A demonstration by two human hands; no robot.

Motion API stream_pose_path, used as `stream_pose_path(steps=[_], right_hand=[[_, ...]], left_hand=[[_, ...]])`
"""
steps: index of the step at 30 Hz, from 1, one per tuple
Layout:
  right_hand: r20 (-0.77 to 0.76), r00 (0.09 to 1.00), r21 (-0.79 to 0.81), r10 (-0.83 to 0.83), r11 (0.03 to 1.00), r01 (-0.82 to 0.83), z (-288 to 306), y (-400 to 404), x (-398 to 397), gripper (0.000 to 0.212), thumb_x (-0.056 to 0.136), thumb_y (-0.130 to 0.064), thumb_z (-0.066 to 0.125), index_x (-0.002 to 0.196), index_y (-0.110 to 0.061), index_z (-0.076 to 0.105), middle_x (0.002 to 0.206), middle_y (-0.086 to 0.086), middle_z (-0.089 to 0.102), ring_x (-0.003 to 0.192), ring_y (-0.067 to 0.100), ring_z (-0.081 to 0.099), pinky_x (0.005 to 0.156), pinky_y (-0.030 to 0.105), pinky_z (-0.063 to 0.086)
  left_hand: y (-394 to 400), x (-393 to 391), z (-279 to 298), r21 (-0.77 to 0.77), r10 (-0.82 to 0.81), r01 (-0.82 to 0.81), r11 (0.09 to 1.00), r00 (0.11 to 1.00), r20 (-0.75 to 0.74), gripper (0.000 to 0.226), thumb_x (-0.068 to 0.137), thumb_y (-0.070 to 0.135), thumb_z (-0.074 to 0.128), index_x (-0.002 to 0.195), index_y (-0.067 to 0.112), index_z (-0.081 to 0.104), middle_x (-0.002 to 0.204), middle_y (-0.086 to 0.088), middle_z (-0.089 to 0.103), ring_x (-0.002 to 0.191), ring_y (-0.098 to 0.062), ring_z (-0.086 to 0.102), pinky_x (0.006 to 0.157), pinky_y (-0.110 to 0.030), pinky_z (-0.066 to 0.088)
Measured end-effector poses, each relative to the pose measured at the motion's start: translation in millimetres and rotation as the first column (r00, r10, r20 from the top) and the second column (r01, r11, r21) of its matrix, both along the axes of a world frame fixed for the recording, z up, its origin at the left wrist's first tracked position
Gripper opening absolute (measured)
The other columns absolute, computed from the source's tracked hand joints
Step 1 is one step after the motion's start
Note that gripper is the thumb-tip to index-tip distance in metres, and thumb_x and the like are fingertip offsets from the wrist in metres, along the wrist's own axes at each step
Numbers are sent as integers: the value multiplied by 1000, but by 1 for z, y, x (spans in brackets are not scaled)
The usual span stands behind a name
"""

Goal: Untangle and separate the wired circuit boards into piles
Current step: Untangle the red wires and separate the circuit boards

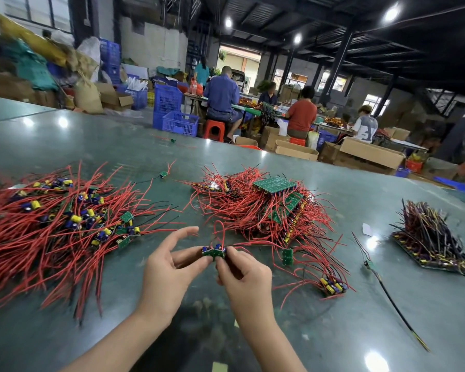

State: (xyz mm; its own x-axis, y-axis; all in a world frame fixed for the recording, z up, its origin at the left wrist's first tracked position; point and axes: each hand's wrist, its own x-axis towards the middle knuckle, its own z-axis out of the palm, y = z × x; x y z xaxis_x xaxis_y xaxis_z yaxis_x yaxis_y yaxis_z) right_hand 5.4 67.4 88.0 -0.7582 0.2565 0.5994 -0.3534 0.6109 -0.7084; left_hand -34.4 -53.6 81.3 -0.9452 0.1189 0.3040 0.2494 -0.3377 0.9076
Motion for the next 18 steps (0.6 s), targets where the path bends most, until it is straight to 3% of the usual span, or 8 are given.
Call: stream_pose_path(steps=[2, 5, 9, 12, 15, 18], right_hand=[[-21, 1000, -43, -17, 999, 16, -1, -2, 0, 12, 82, -4, 63, 74, -12, 67, 58, -13, 50, 51, -2, 51, 55, 8, 40], [-12, 999, -66, -48, 997, 47, 0, -6, 0, 13, 82, 1, 65, 77, -11, 69, 59, -4, 54, 51, 1, 54, 54, 4, 38], [-7, 971, -102, -240, 966, 238, 3, 7, 0, 11, 82, -7, 67, 73, -13, 66, 60, -2, 57, 54, 10, 57, 59, 26, 46], [123, 908, -150, -401, 897, 417, 11, 35, 0, 4, 83, -11, 66, 79, -11, 67, 57, -12, 52, 51, -2, 46, 58, 11, 37], [367, 832, -144, -416, 858, 493, 14, 54, 1, 12, 87, -16, 59, 82, -8, 51, 60, -8, 59, 50, 6, 47, 57, 21, 40], [422, 839, -276, -344, 833, 480, 15, 57, 1, 10, 89, -11, 55, 86, -7, 46, 72, 5, 70, 37, 5, 52, 44, 27, 44]], left_hand=[[1, -1, -2, 11, 17, -17, 1000, 1000, 0, 52, 71, -11, 71, 110, 22, 63, 83, -7, 75, 77, -12, 71, 72, -16, 53], [5, 0, -2, 20, 52, -52, 998, 999, -8, 48, 73, -13, 69, 106, 20, 60, 82, -3, 75, 75, -9, 71, 69, -14, 52], [0, -6, -1, 84, 168, -170, 982, 985, 25, 45, 75, -15, 67, 94, 23, 53, 80, 0, 75, 72, -8, 70, 68, -14, 52], [-8, -13, -1, 88, 220, -222, 971, 975, 34, 43, 76, -12, 67, 91, 26, 54, 82, -1, 74, 77, -10, 67, 77, -27, 53], [-6, -11, 0, 40, 199, -198, 979, 980, -9, 42, 77, -11, 66, 91, 28, 60, 85, 8, 73, 76, -2, 64, 61, -25, 54], [-5, -11, -1, 40, 148, -148, 988, 989, 10, 44, 79, -11, 64, 99, 28, 67, 88, 13, 72, 73, -2, 63, 52, -17, 52]])
